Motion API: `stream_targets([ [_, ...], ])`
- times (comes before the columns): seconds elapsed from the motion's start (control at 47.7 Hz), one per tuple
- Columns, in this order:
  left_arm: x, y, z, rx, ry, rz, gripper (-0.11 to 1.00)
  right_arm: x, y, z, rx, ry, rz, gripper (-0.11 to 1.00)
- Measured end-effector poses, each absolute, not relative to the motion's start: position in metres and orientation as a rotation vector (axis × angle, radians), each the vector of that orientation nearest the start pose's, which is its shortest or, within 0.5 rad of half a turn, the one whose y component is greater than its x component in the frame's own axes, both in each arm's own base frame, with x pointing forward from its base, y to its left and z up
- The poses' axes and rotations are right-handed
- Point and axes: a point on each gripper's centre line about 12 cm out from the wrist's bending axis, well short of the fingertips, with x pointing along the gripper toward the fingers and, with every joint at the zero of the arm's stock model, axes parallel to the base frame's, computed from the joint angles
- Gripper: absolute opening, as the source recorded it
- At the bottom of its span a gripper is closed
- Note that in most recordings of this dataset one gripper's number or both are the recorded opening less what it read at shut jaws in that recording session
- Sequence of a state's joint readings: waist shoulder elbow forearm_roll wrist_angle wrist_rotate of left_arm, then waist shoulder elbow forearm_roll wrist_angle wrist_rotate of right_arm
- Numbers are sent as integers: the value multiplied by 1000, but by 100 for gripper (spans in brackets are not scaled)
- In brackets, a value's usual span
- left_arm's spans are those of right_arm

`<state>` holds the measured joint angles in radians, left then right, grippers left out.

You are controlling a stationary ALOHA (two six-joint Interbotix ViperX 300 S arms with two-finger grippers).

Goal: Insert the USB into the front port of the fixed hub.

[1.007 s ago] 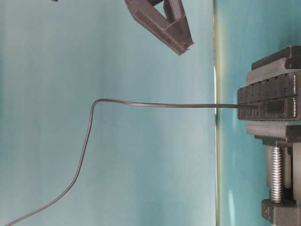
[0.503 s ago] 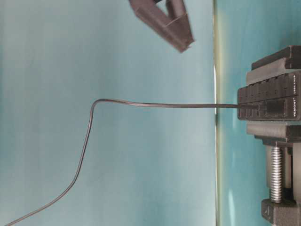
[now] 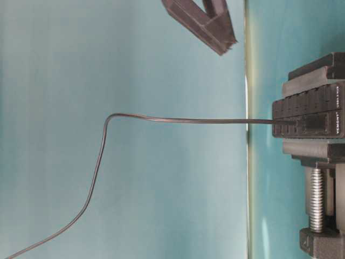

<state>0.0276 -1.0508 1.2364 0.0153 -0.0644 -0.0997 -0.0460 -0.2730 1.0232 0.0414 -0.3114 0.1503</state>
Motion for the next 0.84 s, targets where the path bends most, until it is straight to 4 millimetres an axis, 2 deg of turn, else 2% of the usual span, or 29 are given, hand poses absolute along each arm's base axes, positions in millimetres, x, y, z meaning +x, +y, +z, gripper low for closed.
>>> stream_targets([
  [0.336, 181, 6, 257, -86, 111, 36, 0, 313, -16, 158, 194, 417, -103, 86],
  [0.587, 181, 5, 256, -135, 110, 37, 0, 324, -17, 155, 206, 387, -105, 86],
  [0.839, 181, 6, 255, -157, 111, 40, 0, 325, -17, 154, 207, 376, -104, 86],
])
